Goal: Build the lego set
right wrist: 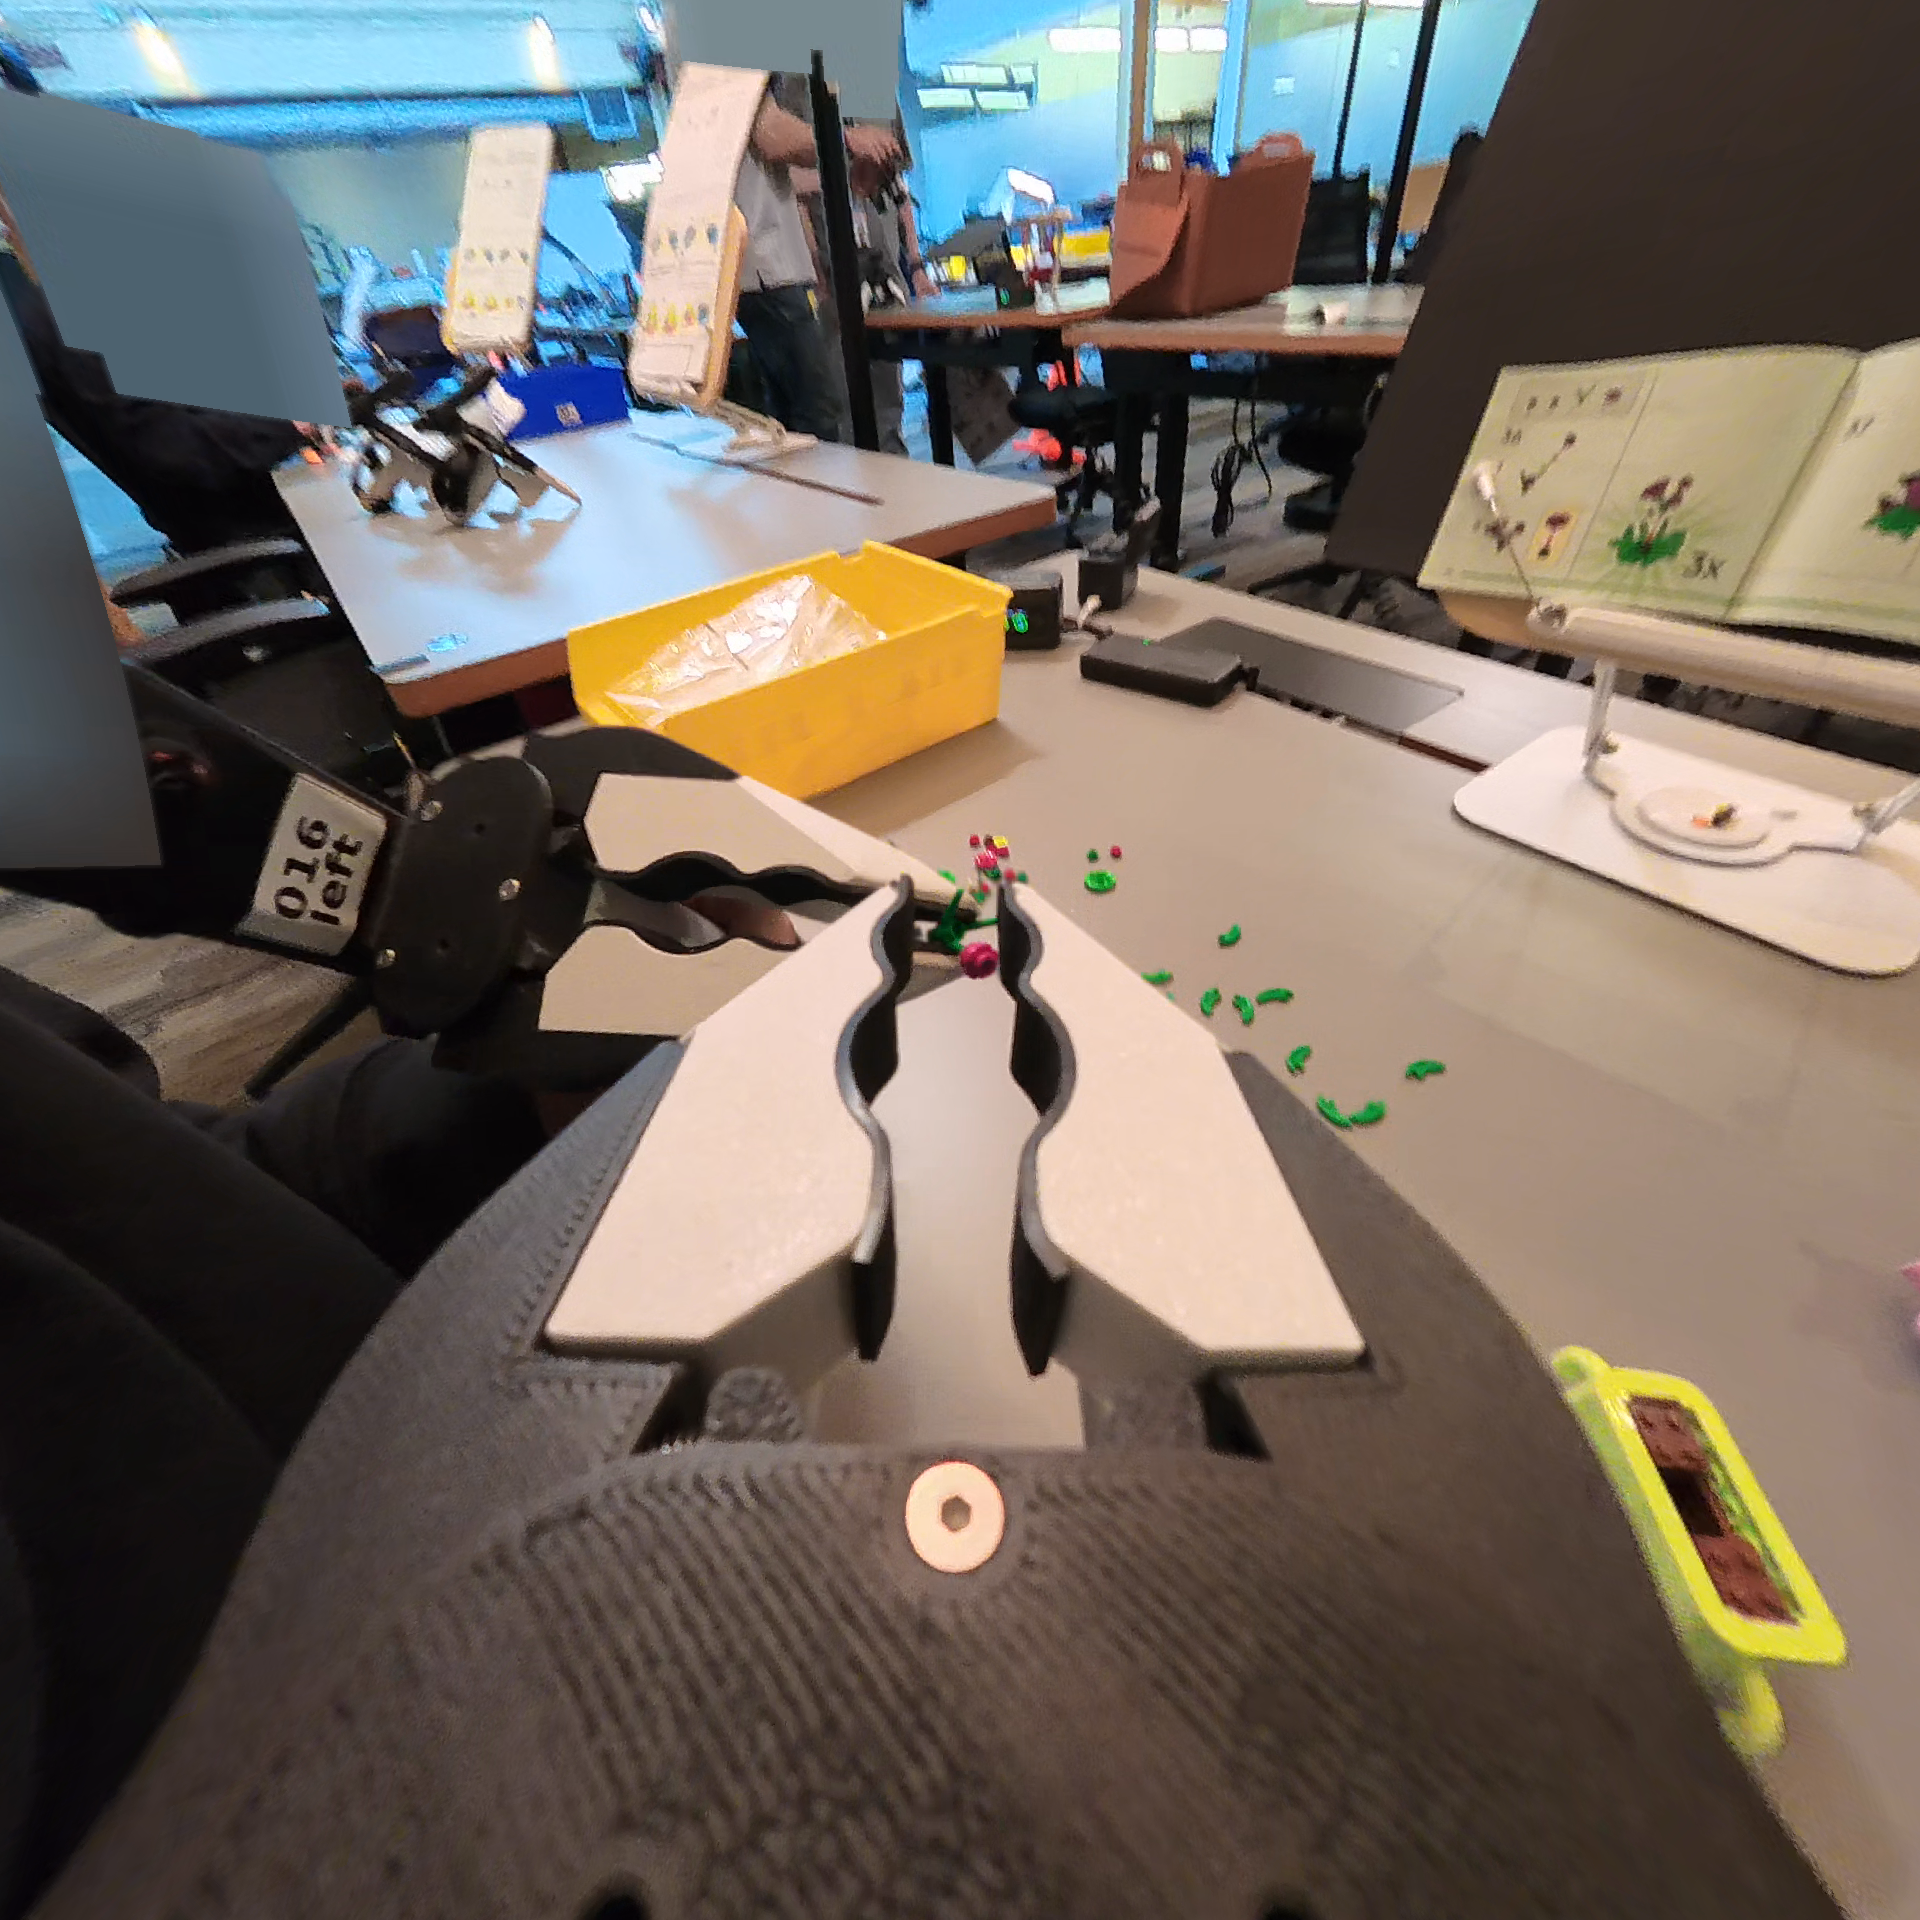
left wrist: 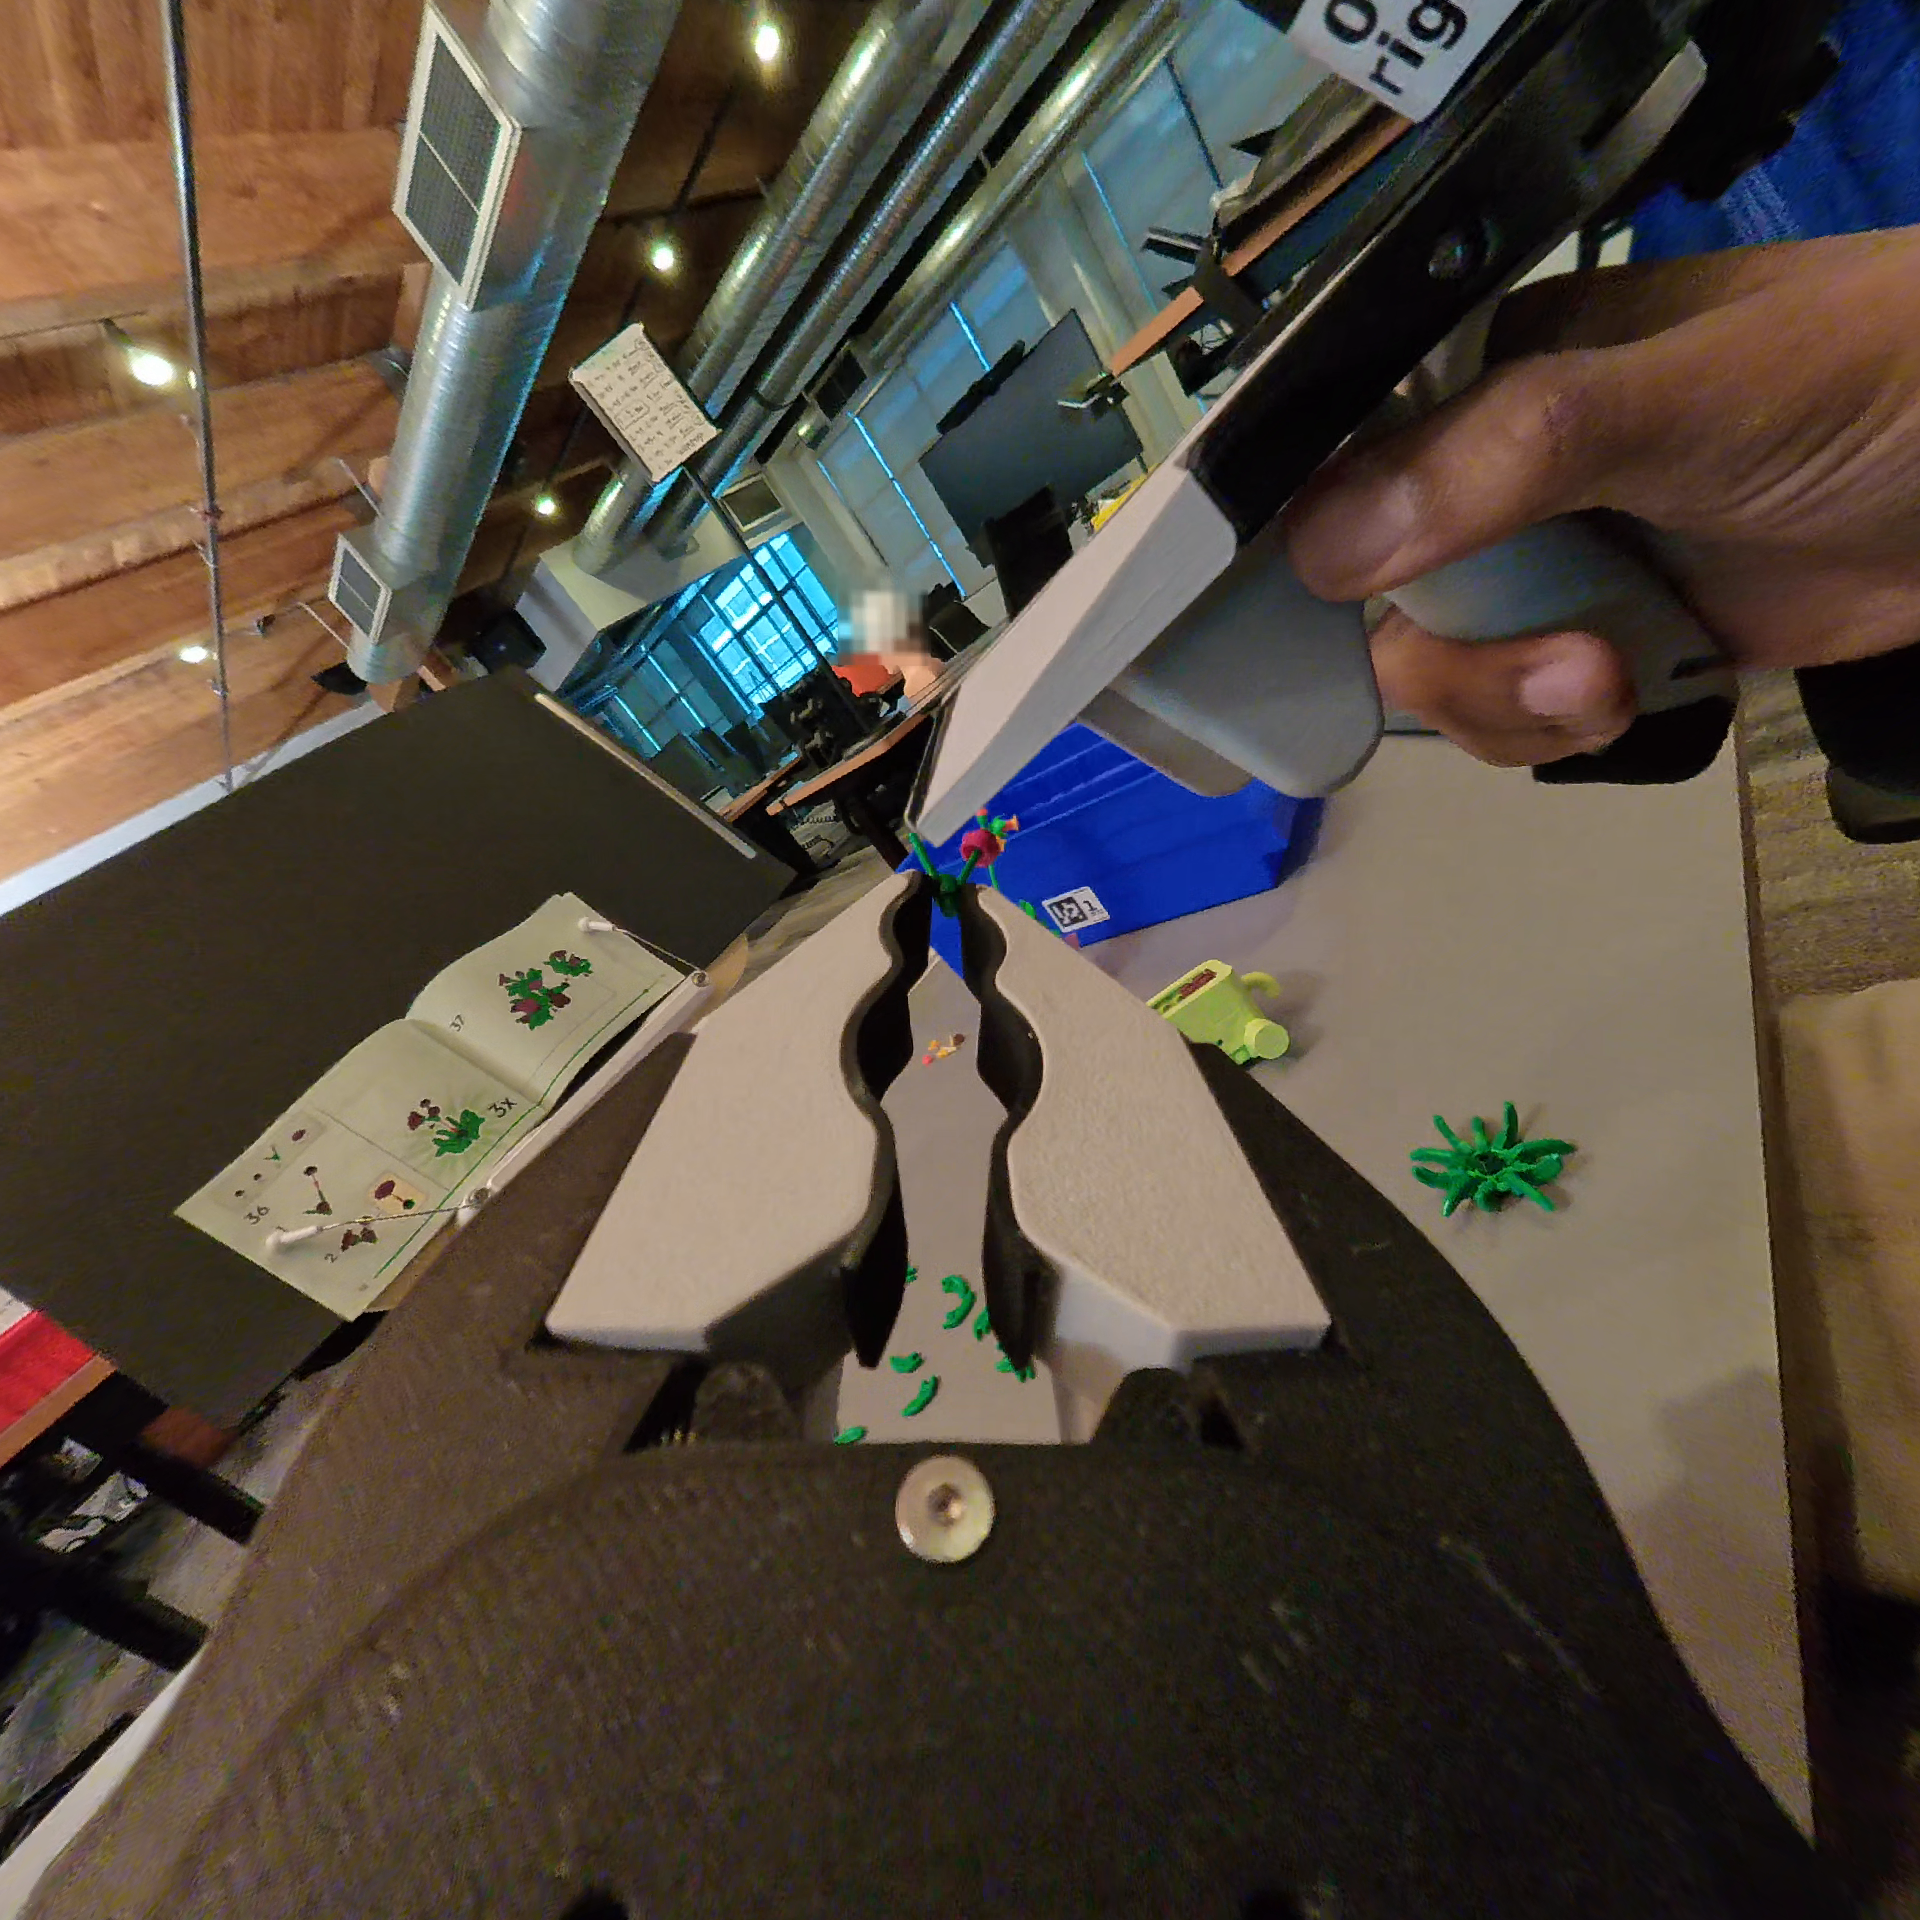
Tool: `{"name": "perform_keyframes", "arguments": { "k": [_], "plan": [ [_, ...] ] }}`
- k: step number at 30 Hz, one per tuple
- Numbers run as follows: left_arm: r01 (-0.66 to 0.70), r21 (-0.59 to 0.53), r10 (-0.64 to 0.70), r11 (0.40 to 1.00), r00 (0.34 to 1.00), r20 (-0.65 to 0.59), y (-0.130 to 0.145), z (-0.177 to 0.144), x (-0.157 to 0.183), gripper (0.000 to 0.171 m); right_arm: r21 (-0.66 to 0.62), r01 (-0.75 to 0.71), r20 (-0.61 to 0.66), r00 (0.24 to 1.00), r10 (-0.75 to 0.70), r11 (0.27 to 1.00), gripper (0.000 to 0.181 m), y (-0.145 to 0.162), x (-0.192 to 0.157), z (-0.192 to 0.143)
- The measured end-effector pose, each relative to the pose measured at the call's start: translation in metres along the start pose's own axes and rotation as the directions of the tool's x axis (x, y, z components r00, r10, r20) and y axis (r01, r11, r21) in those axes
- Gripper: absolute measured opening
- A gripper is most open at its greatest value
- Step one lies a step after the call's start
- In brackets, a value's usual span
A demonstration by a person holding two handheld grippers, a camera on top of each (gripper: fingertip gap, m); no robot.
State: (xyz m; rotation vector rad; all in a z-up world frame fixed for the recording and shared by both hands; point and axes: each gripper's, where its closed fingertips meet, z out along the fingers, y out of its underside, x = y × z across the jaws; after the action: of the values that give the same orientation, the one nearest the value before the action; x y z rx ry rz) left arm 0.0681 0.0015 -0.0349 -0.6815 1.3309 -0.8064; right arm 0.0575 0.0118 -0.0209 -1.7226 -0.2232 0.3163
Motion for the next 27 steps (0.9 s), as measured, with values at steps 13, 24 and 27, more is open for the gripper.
{"name": "perform_keyframes", "arguments": {
  "k": [13,24,27],
  "plan": [
    [-0.014,-0.016,0.013,1.0,1.0,-0.022,0.006,0.003,0.006,0.002,-0.07,0.016,-0.013,1.0,-0.017,0.997,0.0,0.012,0.004,0.003],
    [0.043,0.017,-0.042,0.999,0.998,-0.046,0.001,0.002,0.006,0.003,-0.037,-0.062,0.043,0.997,0.064,0.997,0.0,0.008,0.001,0.0],
    [0.055,0.022,-0.054,0.998,0.997,-0.047,0.0,0.001,0.005,0.003,-0.033,-0.062,0.046,0.997,0.064,0.998,0.0,0.008,0.001,0.0]
  ]
}}
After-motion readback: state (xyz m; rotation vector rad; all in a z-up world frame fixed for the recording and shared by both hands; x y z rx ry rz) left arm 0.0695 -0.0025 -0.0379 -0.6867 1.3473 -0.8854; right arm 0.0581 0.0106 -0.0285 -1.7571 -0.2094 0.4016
